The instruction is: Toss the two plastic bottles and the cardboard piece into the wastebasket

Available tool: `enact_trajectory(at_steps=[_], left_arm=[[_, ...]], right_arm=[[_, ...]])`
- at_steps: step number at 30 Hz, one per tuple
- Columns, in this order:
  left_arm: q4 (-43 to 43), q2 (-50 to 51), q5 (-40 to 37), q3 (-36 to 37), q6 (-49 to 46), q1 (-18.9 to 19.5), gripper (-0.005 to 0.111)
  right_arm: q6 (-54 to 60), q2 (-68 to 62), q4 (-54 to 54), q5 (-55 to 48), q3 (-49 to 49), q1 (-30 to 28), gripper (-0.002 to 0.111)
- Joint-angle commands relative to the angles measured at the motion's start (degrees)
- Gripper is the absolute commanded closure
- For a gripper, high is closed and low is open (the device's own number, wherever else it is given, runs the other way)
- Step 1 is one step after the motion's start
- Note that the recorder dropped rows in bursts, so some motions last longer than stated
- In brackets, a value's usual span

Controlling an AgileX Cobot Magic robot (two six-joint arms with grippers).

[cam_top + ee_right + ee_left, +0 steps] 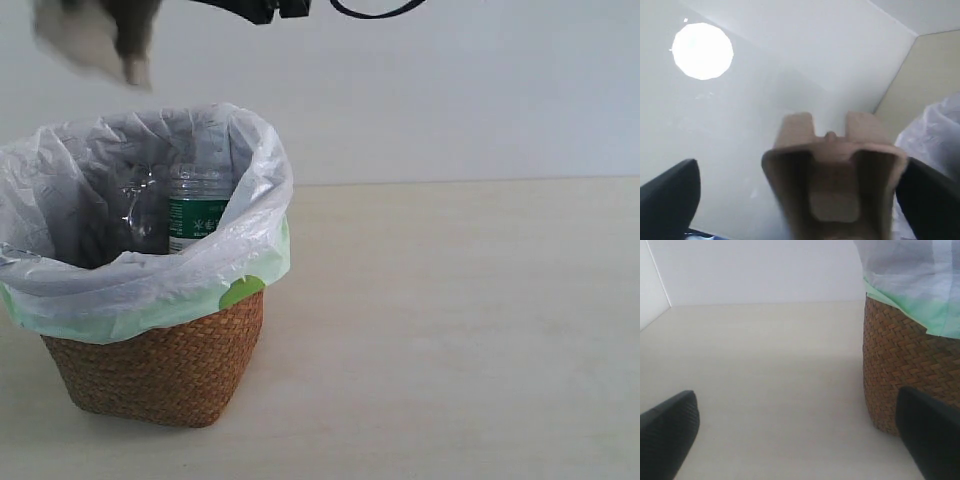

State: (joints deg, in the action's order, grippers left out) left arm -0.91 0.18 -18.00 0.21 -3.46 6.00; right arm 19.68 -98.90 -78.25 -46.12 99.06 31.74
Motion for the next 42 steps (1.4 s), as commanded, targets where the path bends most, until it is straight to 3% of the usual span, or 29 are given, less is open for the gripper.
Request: enact_trajectory(at_steps=[1, 8, 12, 17, 20, 22, 23, 24, 25, 29, 42], left_arm=[[-0.1, -0.2, 0.4, -0.2, 0.5, 0.1, -0.001], [-0.1, -0.2, 0.4, -0.2, 0.5, 0.1, -0.001], [-0.1, -0.2, 0.4, -0.2, 0.5, 0.1, -0.001], [-0.1, -0.2, 0.4, -0.2, 0.5, 0.1, -0.001], [-0.1, -0.2, 0.4, -0.2, 0.5, 0.1, -0.001], [-0.1, -0.2, 0.4, -0.2, 0.5, 0.1, -0.001], [-0.1, -0.2, 0.4, -0.2, 0.5, 0.1, -0.001], [-0.1, -0.2, 0.4, -0.2, 0.5, 0.1, -0.001], [-0.1, -0.2, 0.4, -0.2, 0.5, 0.1, -0.001], [-0.1, -0.2, 0.4, -0.2, 0.5, 0.1, -0.001], [-0.1, -0.2, 0.4, -0.2, 0.5, 0.1, -0.001]], right_arm=[[-8.0, -0.4, 13.2, 0.9, 0.5, 0.1, 0.010], [-8.8, 1.0, 16.5, -3.4, 0.5, 0.1, 0.010], [-13.4, 2.4, 29.2, -5.3, 0.5, 0.1, 0.010], [-26.3, 4.5, 54.1, -10.1, 0.5, 0.1, 0.013], [-32.3, 5.8, 66.9, -15.1, 0.5, 0.1, 0.038], [-33.0, 6.8, 72.9, -18.8, 0.5, 0.1, 0.063], [-32.7, 8.0, 78.3, -22.2, 0.5, 0.1, 0.092], [-32.7, 8.5, 80.1, -23.8, 0.5, 0.1, 0.104], [-32.7, 10.0, 86.2, -23.8, 0.5, 0.1, 0.108], [-33.5, 13.9, 95.6, -23.8, 0.4, 0.1, 0.108], [-30.8, 43.8, 93.6, -23.8, -0.9, 0.1, 0.108]])
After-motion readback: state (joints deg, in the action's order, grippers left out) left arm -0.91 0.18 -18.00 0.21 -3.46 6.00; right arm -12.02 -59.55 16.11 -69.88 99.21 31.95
